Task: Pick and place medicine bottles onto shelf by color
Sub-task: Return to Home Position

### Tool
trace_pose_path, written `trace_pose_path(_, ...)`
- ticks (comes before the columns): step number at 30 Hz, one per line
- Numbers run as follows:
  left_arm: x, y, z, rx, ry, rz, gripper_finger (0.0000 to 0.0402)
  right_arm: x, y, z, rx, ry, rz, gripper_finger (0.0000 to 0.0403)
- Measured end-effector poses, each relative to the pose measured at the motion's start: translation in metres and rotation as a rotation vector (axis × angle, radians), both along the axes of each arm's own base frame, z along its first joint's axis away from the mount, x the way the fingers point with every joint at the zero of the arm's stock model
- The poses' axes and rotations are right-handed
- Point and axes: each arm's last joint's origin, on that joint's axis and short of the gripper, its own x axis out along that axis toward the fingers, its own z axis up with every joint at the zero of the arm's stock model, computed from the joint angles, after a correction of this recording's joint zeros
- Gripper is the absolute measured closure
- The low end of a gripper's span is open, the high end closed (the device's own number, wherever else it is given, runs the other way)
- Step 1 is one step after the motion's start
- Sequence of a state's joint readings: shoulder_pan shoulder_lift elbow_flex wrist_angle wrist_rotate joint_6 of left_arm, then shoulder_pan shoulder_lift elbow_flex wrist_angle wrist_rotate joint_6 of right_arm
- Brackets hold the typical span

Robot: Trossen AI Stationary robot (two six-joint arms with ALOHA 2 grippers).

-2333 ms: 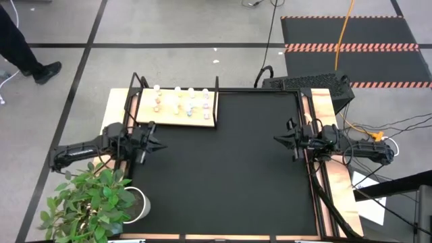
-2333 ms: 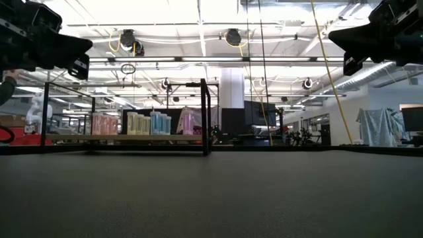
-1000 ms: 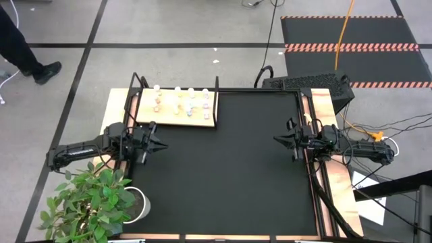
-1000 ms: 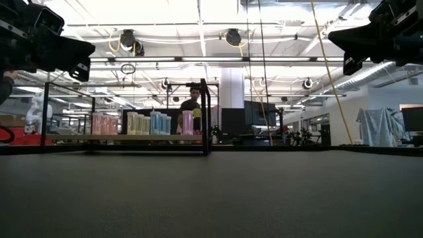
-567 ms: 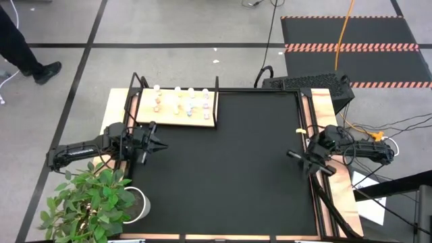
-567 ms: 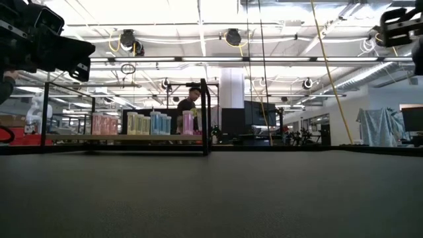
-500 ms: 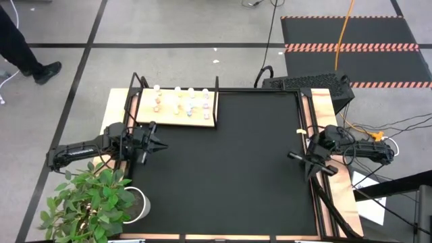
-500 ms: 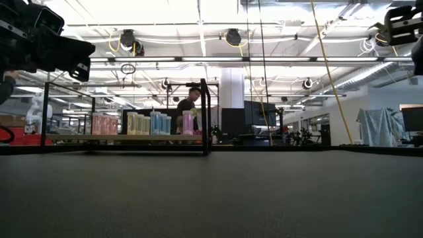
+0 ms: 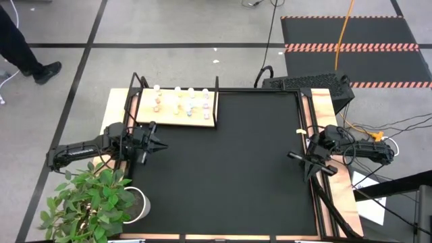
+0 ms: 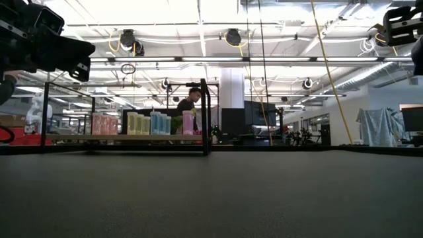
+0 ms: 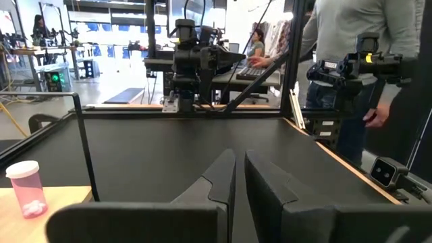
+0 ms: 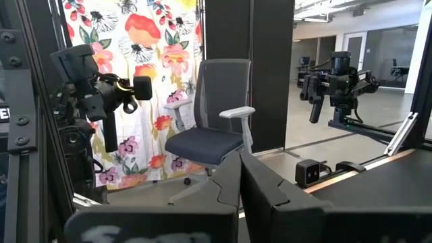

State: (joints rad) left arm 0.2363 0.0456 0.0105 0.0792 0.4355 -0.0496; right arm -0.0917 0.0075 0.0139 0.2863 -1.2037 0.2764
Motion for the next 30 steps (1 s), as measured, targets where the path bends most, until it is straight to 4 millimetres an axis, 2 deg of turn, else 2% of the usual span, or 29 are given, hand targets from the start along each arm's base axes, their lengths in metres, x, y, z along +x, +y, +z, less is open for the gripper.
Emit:
trace_pose_path(13, 0.000, 0.000, 0.000, -0.006, 0.001, 0.000, 0.0364, 0.000, 0.000, 0.000, -0.008, -0.019, -0.011, 0.0403)
trace_pose_path(15, 0.000, 0.000, 0.000, -0.006, 0.001, 0.000, 0.0364, 0.003, -0.003, -0.002, -0.024, -0.061, -0.120, 0.0403)
trace_pose_path(18, 0.000, 0.000, 0.000, -0.007, 0.002, 0.000, 0.0364, 0.013, -0.012, -0.016, -0.094, -0.019, -0.462, 0.0403)
trace_pose_path(22, 0.000, 0.000, 0.000, -0.008, 0.002, -0.001, 0.0364, 0.020, -0.022, -0.019, -0.227, -0.088, -0.769, 0.0403)
trace_pose_path(26, 0.000, 0.000, 0.000, -0.008, 0.003, 0.000, 0.0364, 0.025, -0.029, -0.024, -0.258, -0.010, -0.906, 0.0403)
trace_pose_path(30, 0.000, 0.000, 0.000, -0.008, 0.003, 0.000, 0.0364, 0.029, -0.033, -0.031, -0.248, 0.100, -0.929, 0.0403)
